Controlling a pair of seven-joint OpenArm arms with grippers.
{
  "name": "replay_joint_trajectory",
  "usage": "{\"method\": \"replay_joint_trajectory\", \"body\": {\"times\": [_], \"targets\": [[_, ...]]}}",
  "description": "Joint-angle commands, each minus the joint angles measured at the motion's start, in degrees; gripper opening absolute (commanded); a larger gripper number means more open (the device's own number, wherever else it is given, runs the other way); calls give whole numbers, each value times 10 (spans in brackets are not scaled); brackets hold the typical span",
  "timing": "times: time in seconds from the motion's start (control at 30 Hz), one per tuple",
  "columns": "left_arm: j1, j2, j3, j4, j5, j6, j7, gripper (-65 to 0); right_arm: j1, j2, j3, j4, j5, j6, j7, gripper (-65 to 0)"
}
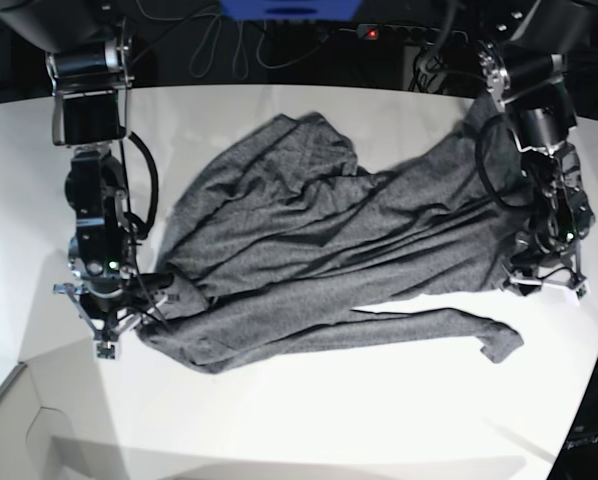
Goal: Layout the t-shirt on the table in an organized manner, then fold the t-shirt properly
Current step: 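Regrasp the shirt edges with both grippers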
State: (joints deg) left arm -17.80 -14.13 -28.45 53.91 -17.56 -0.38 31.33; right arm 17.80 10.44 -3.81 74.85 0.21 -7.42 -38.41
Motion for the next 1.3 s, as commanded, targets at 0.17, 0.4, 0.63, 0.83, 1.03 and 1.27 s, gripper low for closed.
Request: {"method": "replay_joint_trajectory", "body": {"times": [0.17,0.4,0.63,0.83,1.03,1.27], "targets": [[2,-14,-2,-9,1,2,-33,-263,17,5,2,12,-3,-7,13,-439],[-3,-15,-3,-40,1,1,-72,-632,20,6,0,11,-3,-7,14,-437],[-42,-43,24,-45,1,1,-103,-648,32,2,-2,-11,-4,72,9,-436],[-123,-53,75,-58,1,1,-104,-648,28,-5,-2,-12,-5,156,-8,-437],[-227,-65,127,-105,1,1,-105,-648,27,-6,-3,-10,-6,156,-19,-437],[-283,-75,135,-135,1,1,-135,-648,27,5,-1,-8,-6,156,-40,-436]]}}
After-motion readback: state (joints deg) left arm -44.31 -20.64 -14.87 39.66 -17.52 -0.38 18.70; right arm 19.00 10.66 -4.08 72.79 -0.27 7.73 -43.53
